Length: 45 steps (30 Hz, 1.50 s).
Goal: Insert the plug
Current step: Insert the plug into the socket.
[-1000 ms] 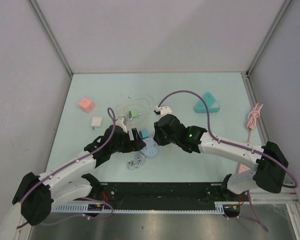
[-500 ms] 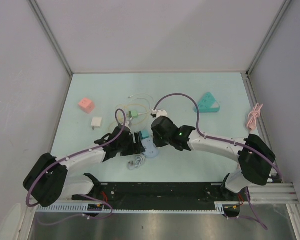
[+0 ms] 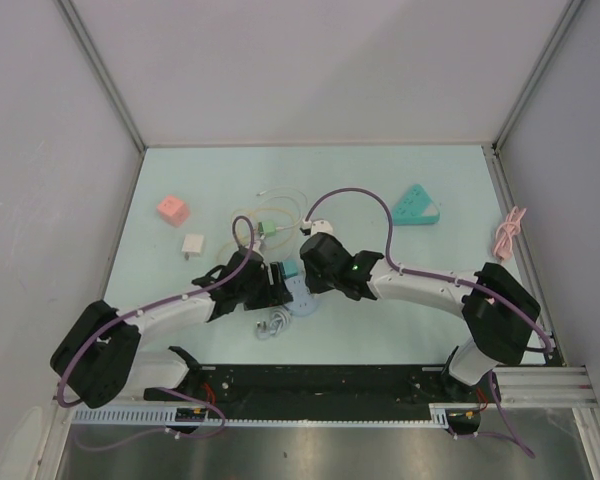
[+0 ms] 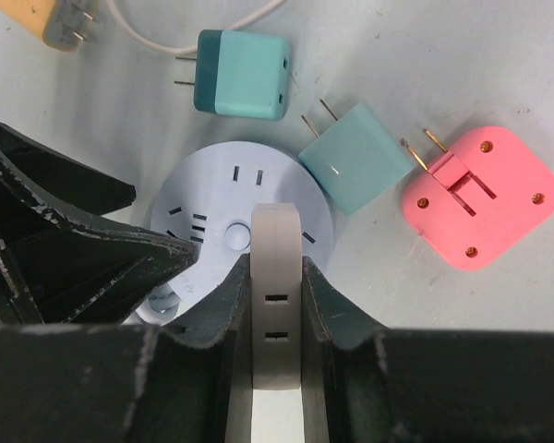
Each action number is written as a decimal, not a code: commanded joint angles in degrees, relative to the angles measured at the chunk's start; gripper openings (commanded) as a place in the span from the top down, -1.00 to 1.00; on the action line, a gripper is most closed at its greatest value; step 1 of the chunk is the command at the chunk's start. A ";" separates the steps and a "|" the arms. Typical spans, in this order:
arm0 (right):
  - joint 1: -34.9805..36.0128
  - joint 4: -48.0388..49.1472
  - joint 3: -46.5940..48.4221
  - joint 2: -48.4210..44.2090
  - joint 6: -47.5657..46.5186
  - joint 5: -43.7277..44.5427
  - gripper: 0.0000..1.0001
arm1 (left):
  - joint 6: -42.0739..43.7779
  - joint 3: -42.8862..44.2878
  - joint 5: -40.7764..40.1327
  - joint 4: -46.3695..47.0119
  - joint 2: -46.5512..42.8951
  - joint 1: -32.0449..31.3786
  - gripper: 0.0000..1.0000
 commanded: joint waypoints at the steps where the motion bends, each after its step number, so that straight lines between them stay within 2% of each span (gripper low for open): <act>1: -0.08 3.19 2.42 0.50 0.63 2.54 1.00 | -0.92 1.72 -0.50 -0.77 0.98 -0.54 -0.46; 17: 0.01 2.49 2.42 2.34 0.80 2.19 1.00 | -0.84 3.48 -2.43 -3.14 2.30 -1.86 -0.53; 45: 2.11 -1.73 4.09 6.47 -2.71 1.22 1.00 | -1.54 7.08 -7.17 -10.79 4.85 -3.26 -0.88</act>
